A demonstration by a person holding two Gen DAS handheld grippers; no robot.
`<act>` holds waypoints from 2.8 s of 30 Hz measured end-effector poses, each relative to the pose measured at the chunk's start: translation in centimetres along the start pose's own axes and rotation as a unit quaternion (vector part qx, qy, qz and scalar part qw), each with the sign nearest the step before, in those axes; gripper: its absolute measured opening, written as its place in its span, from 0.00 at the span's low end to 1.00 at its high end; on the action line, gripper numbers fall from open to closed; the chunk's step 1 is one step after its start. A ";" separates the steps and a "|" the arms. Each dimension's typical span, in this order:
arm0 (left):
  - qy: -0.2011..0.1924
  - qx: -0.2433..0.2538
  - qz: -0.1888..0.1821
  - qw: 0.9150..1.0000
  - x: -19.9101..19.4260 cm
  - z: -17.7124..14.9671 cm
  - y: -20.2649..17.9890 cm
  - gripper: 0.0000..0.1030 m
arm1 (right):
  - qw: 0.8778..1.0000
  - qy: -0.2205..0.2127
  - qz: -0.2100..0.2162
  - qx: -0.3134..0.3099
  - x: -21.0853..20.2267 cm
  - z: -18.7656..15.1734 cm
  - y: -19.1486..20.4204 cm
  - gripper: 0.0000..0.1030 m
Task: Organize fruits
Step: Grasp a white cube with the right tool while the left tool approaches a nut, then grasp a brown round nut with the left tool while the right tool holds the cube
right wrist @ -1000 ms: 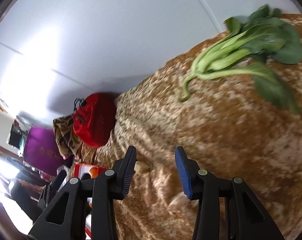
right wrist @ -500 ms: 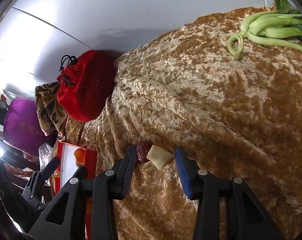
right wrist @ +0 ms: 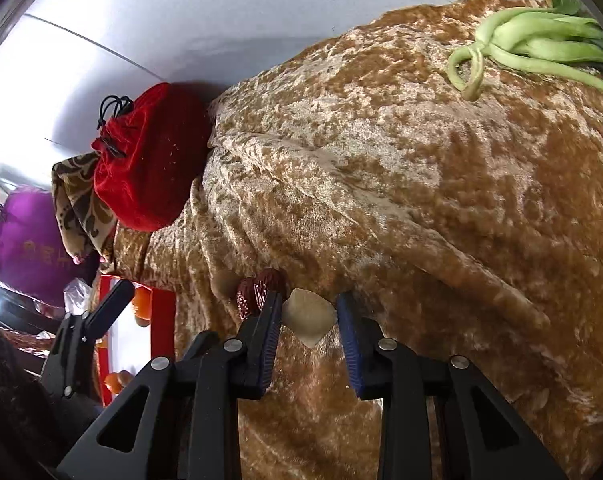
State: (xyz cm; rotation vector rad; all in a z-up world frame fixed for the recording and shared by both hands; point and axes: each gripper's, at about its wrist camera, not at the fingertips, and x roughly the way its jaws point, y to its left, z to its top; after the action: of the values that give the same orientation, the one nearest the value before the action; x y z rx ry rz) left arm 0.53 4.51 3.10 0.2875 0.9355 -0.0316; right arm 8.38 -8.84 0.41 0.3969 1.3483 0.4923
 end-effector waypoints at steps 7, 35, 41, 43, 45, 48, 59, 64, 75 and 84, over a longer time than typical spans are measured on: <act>0.030 -0.039 -0.021 0.999 2.2 0.8 0.8 0.72 | 1.000 0.003 0.007 0.013 -0.7 0.3 -1.6 0.28; 0.029 -0.056 -0.080 0.995 3.9 1.2 0.2 0.37 | 0.999 0.001 0.011 0.032 -1.3 0.5 -2.8 0.28; 0.039 -0.043 -0.079 0.995 4.3 0.9 0.1 0.35 | 0.999 0.000 0.011 0.034 -1.4 0.5 -3.0 0.28; 0.039 -0.044 -0.089 0.994 4.1 0.8 0.2 0.34 | 0.999 0.001 0.011 0.036 -1.4 0.4 -3.1 0.28; 0.038 -0.034 -0.088 0.995 3.9 0.7 0.1 0.34 | 0.999 0.002 0.010 0.037 -1.3 0.4 -3.1 0.28; 0.035 -0.025 -0.089 0.995 3.1 0.1 0.2 0.34 | 0.999 0.008 0.009 0.040 -1.0 0.3 -3.3 0.28; 0.040 0.037 -0.119 0.991 1.3 -0.9 -1.2 0.35 | 0.999 0.016 0.011 0.044 -0.9 0.0 -3.3 0.28; 0.035 0.038 -0.121 0.991 0.7 -0.6 -0.6 0.50 | 0.999 0.019 0.011 0.044 -0.8 0.0 -3.4 0.28; 0.032 0.034 -0.076 0.996 0.4 -0.1 1.7 0.50 | 0.999 0.021 0.010 0.045 -0.7 0.0 -3.4 0.28; 0.037 0.081 -0.089 0.992 0.8 -0.4 -0.9 0.50 | 0.999 0.022 0.012 0.046 -0.7 -0.1 -3.5 0.29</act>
State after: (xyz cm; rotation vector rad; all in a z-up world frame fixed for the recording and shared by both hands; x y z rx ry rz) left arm 0.52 3.78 2.06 0.3567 1.0318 -0.2638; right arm 8.60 -12.17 -0.91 0.4804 1.4131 0.4614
